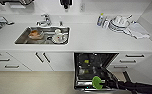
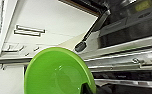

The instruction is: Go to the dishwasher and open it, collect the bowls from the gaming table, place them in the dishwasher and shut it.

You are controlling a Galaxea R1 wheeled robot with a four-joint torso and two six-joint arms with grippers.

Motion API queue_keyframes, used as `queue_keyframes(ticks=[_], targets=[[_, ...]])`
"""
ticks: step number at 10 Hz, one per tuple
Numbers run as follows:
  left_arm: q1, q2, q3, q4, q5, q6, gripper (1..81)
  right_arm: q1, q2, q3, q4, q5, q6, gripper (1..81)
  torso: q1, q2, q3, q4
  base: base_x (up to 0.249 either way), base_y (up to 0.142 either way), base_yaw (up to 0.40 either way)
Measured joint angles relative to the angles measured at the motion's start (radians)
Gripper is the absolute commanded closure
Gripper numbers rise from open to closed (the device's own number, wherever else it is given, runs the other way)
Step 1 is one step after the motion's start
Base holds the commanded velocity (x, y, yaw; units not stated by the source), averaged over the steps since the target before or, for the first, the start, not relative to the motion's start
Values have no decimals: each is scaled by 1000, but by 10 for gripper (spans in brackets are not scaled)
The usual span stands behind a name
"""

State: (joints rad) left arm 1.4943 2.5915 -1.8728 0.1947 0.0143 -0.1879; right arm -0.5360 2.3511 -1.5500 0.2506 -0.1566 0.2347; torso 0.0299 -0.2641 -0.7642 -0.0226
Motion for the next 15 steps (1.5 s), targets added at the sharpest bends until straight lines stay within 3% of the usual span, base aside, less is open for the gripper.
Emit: queue_keyframes(ticks=[3, 7, 8, 10, 13, 15], targets=[[18, 49, -52, 1, 10, 0, 10, 52, 143, -148, 0, -56, 26, 811, 0, 0, 0, 0, 0, 0, 0], [20, 69, -73, 3, 12, 4, 10, 133, 224, -343, 1, -93, 60, 811, 0, 0, 0, 0, 0, 0, 0], [20, 74, -77, 3, 11, 9, 10, 156, 240, -365, 7, -98, 69, 10, 0, 0, 0, 0, 0, 0, 0], [19, 80, -93, 3, 11, 9, 10, 187, 244, -396, 11, -107, 91, 10, 0, 0, 0, 0, 0, 0, 0], [21, 103, -129, 3, 11, 13, 10, 189, 184, -389, 10, -225, 100, 10, 10, -15, 0, 0, 0, 0, 0], [24, 106, -146, 8, 11, 20, 10, 200, 73, -360, 9, -321, 100, 10, 49, -78, 0, 0, 0, 0, 0]])
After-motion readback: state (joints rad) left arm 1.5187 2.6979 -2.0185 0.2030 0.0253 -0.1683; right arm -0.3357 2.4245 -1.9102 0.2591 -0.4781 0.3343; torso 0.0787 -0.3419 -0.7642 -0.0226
